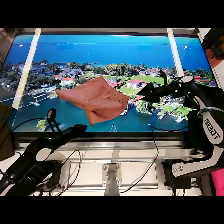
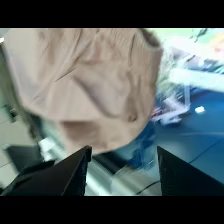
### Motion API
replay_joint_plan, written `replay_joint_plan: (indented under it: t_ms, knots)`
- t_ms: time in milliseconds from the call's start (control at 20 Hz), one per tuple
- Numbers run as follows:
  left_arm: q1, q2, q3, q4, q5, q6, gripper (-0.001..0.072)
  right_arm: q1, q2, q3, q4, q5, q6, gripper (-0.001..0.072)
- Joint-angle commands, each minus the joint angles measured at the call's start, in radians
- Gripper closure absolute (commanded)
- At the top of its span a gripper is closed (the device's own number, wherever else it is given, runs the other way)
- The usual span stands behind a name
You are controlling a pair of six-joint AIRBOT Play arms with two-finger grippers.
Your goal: Fold the clothes and pants, and hang the long-sleeved shirts on hangers.
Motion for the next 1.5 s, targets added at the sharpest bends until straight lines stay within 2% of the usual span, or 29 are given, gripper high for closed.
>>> replay_joint_plan:
  t_ms: [0, 50, 150, 200, 250, 350, 400, 450, 800, 1050, 1100, 1150, 1200, 1250, 1300, 1350, 1450]
  knots:
    - [-0.034, -0.058, -0.010, -0.049, 0.139, 0.226, 0.0403, 0.056, -0.003, -0.007, -0.011, -0.109, 0.072, 0.0233]
    - [-0.048, -0.094, -0.010, -0.049, 0.142, 0.233, 0.0401, 0.056, -0.005, -0.007, -0.008, -0.112, 0.076, 0.0233]
    - [-0.077, -0.163, -0.010, -0.048, 0.151, 0.237, 0.0230, 0.056, -0.006, -0.007, -0.009, -0.111, 0.094, 0.0233]
    - [-0.098, -0.192, -0.007, -0.048, 0.173, 0.282, 0.0230, 0.056, -0.006, -0.007, -0.009, -0.112, 0.094, 0.0233]
    - [-0.124, -0.211, -0.003, -0.048, 0.197, 0.381, 0.0230, 0.056, -0.006, -0.007, -0.009, -0.112, 0.093, 0.0233]
    - [-0.176, -0.223, 0.018, -0.047, 0.190, 0.662, 0.0230, 0.056, -0.006, -0.007, -0.009, -0.111, 0.093, 0.0233]
    - [-0.198, -0.223, 0.025, -0.032, 0.169, 0.755, 0.0233, 0.056, -0.006, -0.007, -0.009, -0.110, 0.093, 0.0233]
    - [-0.211, -0.224, 0.026, -0.005, 0.152, 0.797, 0.0234, 0.056, -0.006, -0.007, -0.009, -0.110, 0.093, 0.0233]
    - [-0.217, -0.319, 0.027, 0.308, 0.187, 0.798, 0.0243, 0.056, -0.006, -0.007, -0.008, -0.091, 0.102, 0.0232]
    - [-0.217, -0.409, 0.029, 0.311, 0.359, 0.798, 0.0250, 0.098, -0.007, -0.007, -0.010, -0.129, 0.124, 0.0231]
    - [-0.217, -0.431, 0.031, 0.307, 0.362, 0.798, 0.0362, 0.110, -0.007, -0.007, -0.012, -0.156, 0.124, 0.0230]
    - [-0.217, -0.451, 0.031, 0.307, 0.363, 0.798, 0.0424, 0.121, -0.007, -0.007, -0.013, -0.184, 0.126, 0.0230]
    - [-0.217, -0.469, 0.031, 0.307, 0.363, 0.797, 0.0444, 0.129, -0.007, -0.007, -0.014, -0.201, 0.132, 0.0230]
    - [-0.217, -0.480, 0.031, 0.304, 0.364, 0.797, 0.0522, 0.134, -0.008, -0.007, -0.017, -0.207, 0.153, 0.0230]
    - [-0.217, -0.480, 0.033, 0.304, 0.366, 0.797, 0.0652, 0.135, -0.011, -0.007, -0.026, -0.202, 0.172, 0.0230]
    - [-0.217, -0.479, 0.038, 0.304, 0.365, 0.797, 0.0699, 0.137, -0.017, -0.007, -0.037, -0.182, 0.186, 0.0230]
    - [-0.217, -0.473, 0.052, 0.304, 0.360, 0.797, 0.0699, 0.146, -0.037, -0.007, -0.068, -0.125, 0.214, 0.0230]
